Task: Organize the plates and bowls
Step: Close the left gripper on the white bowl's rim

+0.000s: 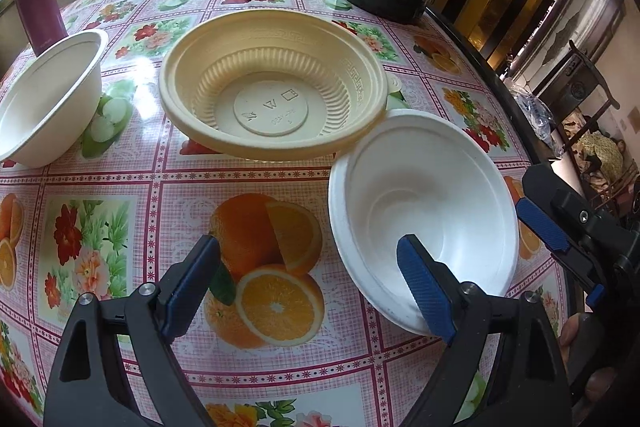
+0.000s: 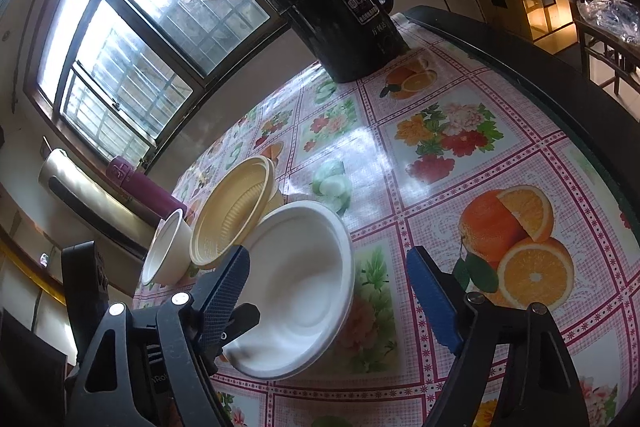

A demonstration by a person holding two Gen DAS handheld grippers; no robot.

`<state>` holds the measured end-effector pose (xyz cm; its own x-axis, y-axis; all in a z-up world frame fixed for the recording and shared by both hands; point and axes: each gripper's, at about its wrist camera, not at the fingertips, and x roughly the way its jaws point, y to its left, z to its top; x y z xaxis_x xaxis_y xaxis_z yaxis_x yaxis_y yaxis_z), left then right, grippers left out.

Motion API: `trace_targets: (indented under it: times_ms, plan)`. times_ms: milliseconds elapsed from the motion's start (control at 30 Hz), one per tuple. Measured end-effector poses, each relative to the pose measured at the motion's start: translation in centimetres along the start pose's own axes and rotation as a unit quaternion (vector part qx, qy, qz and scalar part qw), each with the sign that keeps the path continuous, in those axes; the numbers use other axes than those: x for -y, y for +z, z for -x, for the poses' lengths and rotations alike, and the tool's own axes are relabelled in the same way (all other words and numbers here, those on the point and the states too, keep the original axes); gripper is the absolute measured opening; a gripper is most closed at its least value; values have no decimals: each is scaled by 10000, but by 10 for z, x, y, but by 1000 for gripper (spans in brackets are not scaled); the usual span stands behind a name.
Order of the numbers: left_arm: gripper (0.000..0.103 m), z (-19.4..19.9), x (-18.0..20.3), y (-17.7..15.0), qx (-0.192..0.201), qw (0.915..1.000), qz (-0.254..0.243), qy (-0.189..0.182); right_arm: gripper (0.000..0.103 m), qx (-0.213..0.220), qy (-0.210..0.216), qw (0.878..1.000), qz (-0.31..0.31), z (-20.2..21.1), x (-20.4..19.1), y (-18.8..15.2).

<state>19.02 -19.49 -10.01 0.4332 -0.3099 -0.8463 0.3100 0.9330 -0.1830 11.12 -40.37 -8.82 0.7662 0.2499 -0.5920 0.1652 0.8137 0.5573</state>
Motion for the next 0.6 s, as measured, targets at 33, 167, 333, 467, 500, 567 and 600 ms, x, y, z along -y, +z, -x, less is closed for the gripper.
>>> trace_targets:
  times_ms: [33, 167, 333, 467, 500, 567, 600]
  plan:
    - [90, 1, 0, 0, 65, 10000, -11, 34, 78, -52, -31, 10000, -6, -2, 1, -1]
    - [90, 4, 1, -1, 214, 9997, -89, 126, 68, -285, 17, 9995, -126, -10, 6, -2]
    - [76, 7, 2, 0, 286, 9994, -150, 152, 58, -355, -42, 9992, -173, -11, 8, -4]
    - [63, 5, 0, 0, 252, 9995, -131, 100, 56, -320, -44, 9992, -226, -8, 9, -4]
    - [58, 4, 0, 0, 229, 9996, -131, 71, 54, -311, -50, 9993, -218, -8, 9, -4]
    - [50, 2, 1, -1, 176, 9997, -144, -19, 53, -296, -64, 9993, -214, -7, 8, -4]
    - [48, 0, 1, -1, 150, 9998, -146, -49, 52, -285, -76, 9993, -211, -6, 8, -4]
